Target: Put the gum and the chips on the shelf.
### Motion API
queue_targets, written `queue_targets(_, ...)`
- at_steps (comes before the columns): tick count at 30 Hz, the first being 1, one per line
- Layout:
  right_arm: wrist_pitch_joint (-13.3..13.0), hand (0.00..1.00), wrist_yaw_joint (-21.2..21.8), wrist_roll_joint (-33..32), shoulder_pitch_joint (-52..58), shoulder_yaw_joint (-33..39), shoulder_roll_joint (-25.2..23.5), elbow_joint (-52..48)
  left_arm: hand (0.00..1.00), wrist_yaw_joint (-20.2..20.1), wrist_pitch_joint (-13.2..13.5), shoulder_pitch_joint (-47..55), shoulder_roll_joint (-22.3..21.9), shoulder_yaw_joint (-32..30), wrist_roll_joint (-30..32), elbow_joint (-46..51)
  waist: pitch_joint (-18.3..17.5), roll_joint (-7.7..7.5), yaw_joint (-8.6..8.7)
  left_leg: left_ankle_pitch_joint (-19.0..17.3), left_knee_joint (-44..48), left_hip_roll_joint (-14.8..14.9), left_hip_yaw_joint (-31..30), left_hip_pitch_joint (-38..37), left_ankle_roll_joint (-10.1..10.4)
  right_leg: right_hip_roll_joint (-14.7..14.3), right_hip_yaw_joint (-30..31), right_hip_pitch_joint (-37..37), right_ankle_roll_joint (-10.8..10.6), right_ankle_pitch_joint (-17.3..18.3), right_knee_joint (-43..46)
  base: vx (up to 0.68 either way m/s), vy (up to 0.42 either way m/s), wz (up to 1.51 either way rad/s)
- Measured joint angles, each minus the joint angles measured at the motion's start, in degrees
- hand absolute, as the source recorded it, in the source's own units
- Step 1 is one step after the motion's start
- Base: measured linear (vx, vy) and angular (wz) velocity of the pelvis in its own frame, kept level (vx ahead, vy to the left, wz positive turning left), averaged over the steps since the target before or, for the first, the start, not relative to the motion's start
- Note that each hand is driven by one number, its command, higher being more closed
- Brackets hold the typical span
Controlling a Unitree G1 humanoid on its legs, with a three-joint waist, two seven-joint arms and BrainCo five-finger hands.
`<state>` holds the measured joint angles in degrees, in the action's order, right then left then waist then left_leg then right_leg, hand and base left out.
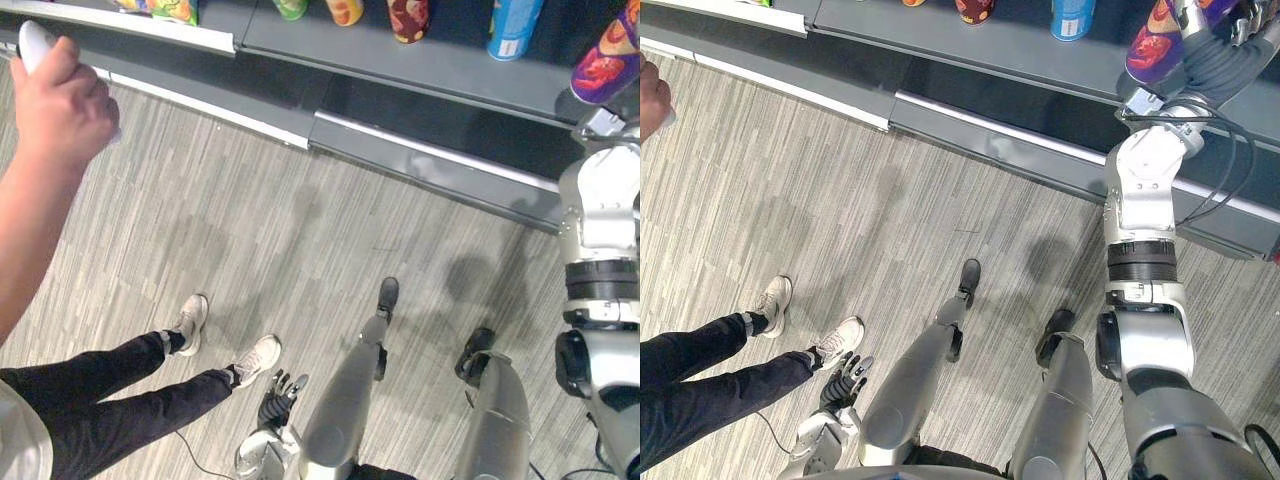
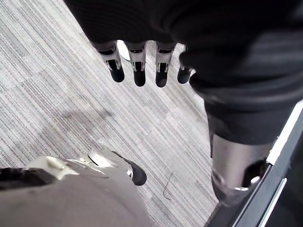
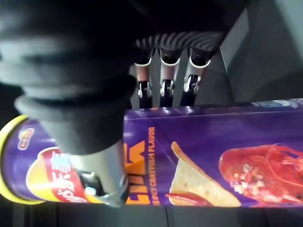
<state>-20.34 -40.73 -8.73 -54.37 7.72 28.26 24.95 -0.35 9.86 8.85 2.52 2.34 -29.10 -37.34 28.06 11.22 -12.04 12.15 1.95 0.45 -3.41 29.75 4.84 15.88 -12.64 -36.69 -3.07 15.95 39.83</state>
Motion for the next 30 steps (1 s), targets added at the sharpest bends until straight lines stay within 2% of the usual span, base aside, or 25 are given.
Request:
queue_targets(11, -0.8, 1.00, 0.0, 0.1, -0.6, -1.5, -0.3, 0.0, 0.00, -0.1, 0.2, -0.2, -1.2, 2.2, -1.3, 2.8, 0.0, -0.02, 0.36, 0.2, 0.1, 0.9, 0.2, -1.7, 0.5, -1.0, -0.6, 2.9, -0.3, -0.4, -2.1, 0.02, -0.055, -0.02)
queue_targets(15, -1.1, 1.00, 0.0, 1.9, -0.5, -1.6, -0.3, 0.0, 0.00, -0.1, 0.1, -0.2, -1.2, 2.3, -1.4, 2.7, 0.0, -0.02, 0.59, 0.0, 0.0, 1.5, 0.5, -3.1, 0.5, -1.8, -0.5, 4.6, -0.4, -1.0, -3.6, 0.02, -0.041, -0.09)
queue_targets(23, -1.5, 1.00, 0.7, 1.9, 3.6, -1.5, -3.2, 0.0, 0.00, -0.2, 0.0, -0.7, -1.1, 2.3, -2.2, 1.2, -0.1, -0.23, 0.97, -0.7, 0.0, 2.4, 1.1, -5.8, 0.2, -3.4, -0.3, 8.6, -0.7, -2.7, -7.3, 0.03, -0.018, -0.08)
queue_targets(27, -1.4, 1.00, 2.6, 1.9, 5.0, -1.5, -5.0, 0.0, 0.00, -0.4, 0.0, -0.8, -0.9, 1.8, -2.1, 0.9, -0.1, -0.38, 0.92, -2.2, 2.1, 3.0, 1.3, -6.2, -0.1, -4.5, -0.1, 10.9, -1.1, -4.0, -10.0, 0.03, 0.012, -0.09)
queue_targets(30, -1.4, 1.00, 3.8, 1.9, 7.1, -1.4, -6.6, 0.0, 0.00, -0.7, 0.0, -0.8, -0.1, 1.4, -2.2, 0.5, -0.1, -1.38, 0.94, -4.6, 5.6, 3.3, 1.6, -6.6, -0.4, -5.1, 0.4, 13.3, -1.4, -4.6, -11.4, 0.04, 0.030, -0.12)
